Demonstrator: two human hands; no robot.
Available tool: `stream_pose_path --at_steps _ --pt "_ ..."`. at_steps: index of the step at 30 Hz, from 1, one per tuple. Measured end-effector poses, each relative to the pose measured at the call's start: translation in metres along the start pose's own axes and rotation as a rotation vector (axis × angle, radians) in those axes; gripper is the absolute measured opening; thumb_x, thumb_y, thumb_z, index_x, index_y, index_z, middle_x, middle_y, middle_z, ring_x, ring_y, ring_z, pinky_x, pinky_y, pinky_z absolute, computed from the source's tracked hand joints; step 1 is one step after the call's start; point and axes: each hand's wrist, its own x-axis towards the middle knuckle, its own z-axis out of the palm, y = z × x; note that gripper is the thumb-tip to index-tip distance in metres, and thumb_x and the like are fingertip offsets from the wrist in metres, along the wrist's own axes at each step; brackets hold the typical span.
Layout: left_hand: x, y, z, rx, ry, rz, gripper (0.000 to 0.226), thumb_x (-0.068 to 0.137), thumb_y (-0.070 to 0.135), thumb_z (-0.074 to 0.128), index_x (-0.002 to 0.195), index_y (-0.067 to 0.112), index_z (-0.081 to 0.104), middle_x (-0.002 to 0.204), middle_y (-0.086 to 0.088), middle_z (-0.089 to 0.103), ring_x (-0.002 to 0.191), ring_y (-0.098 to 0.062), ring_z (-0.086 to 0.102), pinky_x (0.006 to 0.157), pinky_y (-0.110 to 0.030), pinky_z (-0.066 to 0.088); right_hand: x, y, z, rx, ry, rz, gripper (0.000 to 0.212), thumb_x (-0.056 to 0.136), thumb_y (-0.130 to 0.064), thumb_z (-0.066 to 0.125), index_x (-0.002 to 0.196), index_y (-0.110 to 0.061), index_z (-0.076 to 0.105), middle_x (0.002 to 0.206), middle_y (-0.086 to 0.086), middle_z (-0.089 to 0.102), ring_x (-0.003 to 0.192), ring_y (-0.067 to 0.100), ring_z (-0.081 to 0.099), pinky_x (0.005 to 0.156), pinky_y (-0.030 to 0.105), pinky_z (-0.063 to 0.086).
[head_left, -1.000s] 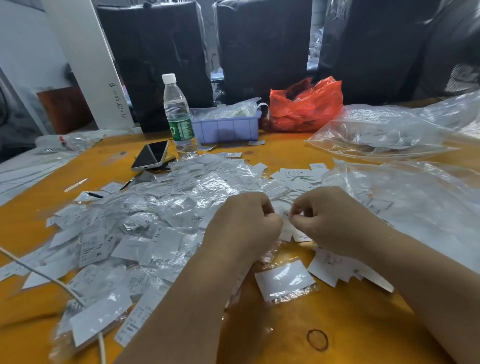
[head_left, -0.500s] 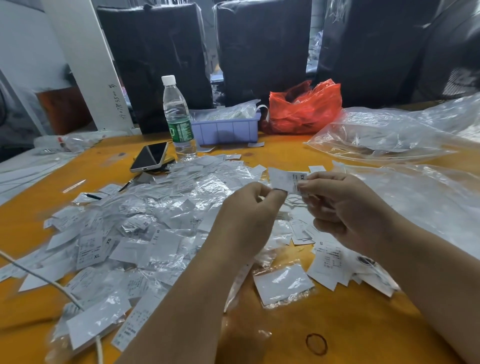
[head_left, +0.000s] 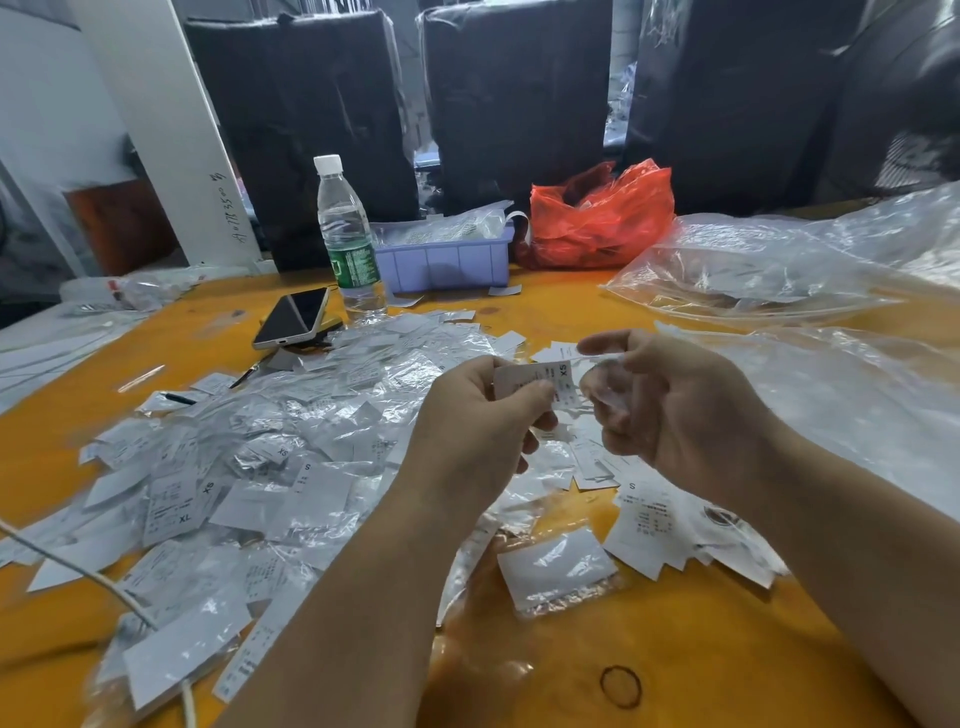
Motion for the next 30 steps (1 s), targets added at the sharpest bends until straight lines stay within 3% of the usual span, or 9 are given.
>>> stream_pose_path --at_steps 4,6,9,11,14,19,22,26,30 --pt "-0.001 -0.001 0.001 0.07 0.054 0.022 0.005 0.089 0.014 0.065 0.092 0.017 0.064 0.067 0.002 0.07 0.054 -0.007 0.058 0.053 -0.026 0.05 0.001 0.003 -0.001 -0.266 0.106 -0.104 0.024 0.091 0.01 0.049 0.108 -0.008 0.051 0.074 0.01 0.053 0.052 0.014 0.05 0.046 0.028 0.042" --pt "-0.002 -0.003 0.002 0.144 0.105 0.053 0.014 0.088 0.016 0.065 0.098 0.026 0.06 0.076 0.0 0.07 0.056 -0.009 0.061 0.059 -0.033 0.054 0.0 0.005 -0.003 -0.278 0.097 -0.165 0.029 0.087 0.009 0.061 0.108 -0.008 0.051 0.073 0.01 0.061 0.051 0.014 0.055 0.047 0.028 0.046" --pt "-0.003 -0.003 0.004 0.236 0.138 0.101 0.023 0.089 0.019 0.063 0.101 0.037 0.053 0.076 -0.006 0.068 0.064 -0.028 0.062 0.063 -0.046 0.055 -0.002 0.004 -0.004 -0.309 0.068 -0.203 0.045 0.076 0.001 0.075 0.112 -0.012 0.052 0.068 0.007 0.068 0.052 0.014 0.061 0.047 0.025 0.048" --pt "-0.004 -0.001 0.004 0.254 0.128 0.12 0.019 0.09 0.016 0.06 0.094 0.035 0.058 0.073 -0.005 0.067 0.06 -0.022 0.06 0.062 -0.046 0.054 -0.002 0.002 -0.004 -0.297 0.036 -0.183 0.056 0.064 -0.007 0.08 0.113 -0.012 0.052 0.066 0.008 0.069 0.05 0.015 0.061 0.047 0.024 0.047" --pt "-0.005 0.003 0.003 0.254 0.1 0.093 0.016 0.088 0.015 0.057 0.082 0.026 0.066 0.071 0.004 0.067 0.062 -0.011 0.059 0.067 -0.042 0.055 -0.002 0.002 -0.003 -0.31 -0.027 -0.141 0.066 0.054 -0.013 0.081 0.114 -0.011 0.051 0.064 0.008 0.069 0.047 0.014 0.059 0.044 0.025 0.043" --pt "-0.01 0.005 0.007 0.33 -0.051 0.068 0.038 0.089 0.044 0.05 0.079 0.012 0.067 0.076 -0.013 0.065 0.075 -0.028 0.061 0.07 -0.049 0.051 -0.003 0.003 -0.002 -0.357 -0.154 -0.062 0.065 0.062 -0.005 0.082 0.118 -0.012 0.051 0.061 0.007 0.065 0.044 0.013 0.053 0.042 0.024 0.04" --pt "-0.009 0.001 0.007 0.436 -0.041 0.114 0.036 0.094 0.048 0.053 0.075 0.02 0.066 0.07 0.001 0.065 0.072 -0.015 0.063 0.068 -0.042 0.051 -0.003 0.004 -0.002 -0.385 -0.184 -0.044 0.058 0.073 0.011 0.073 0.119 -0.016 0.05 0.054 0.001 0.061 0.043 0.01 0.051 0.041 0.021 0.041" --pt "-0.008 0.001 0.006 0.45 -0.017 0.153 0.039 0.082 0.061 0.056 0.075 0.024 0.067 0.071 0.008 0.067 0.071 -0.005 0.062 0.063 -0.031 0.051 -0.003 0.003 -0.003 -0.374 -0.183 -0.033 0.059 0.076 0.016 0.068 0.12 -0.019 0.049 0.053 -0.001 0.057 0.043 0.009 0.049 0.041 0.021 0.039" --pt "-0.008 -0.001 0.006 0.522 0.013 0.197 0.025 0.089 0.043 0.063 0.075 0.023 0.068 0.072 0.007 0.067 0.072 -0.005 0.062 0.064 -0.031 0.053 -0.004 0.003 -0.003 -0.409 -0.2 -0.027 0.062 0.078 0.011 0.071 0.124 -0.021 0.047 0.054 -0.001 0.053 0.045 0.008 0.048 0.043 0.02 0.038"
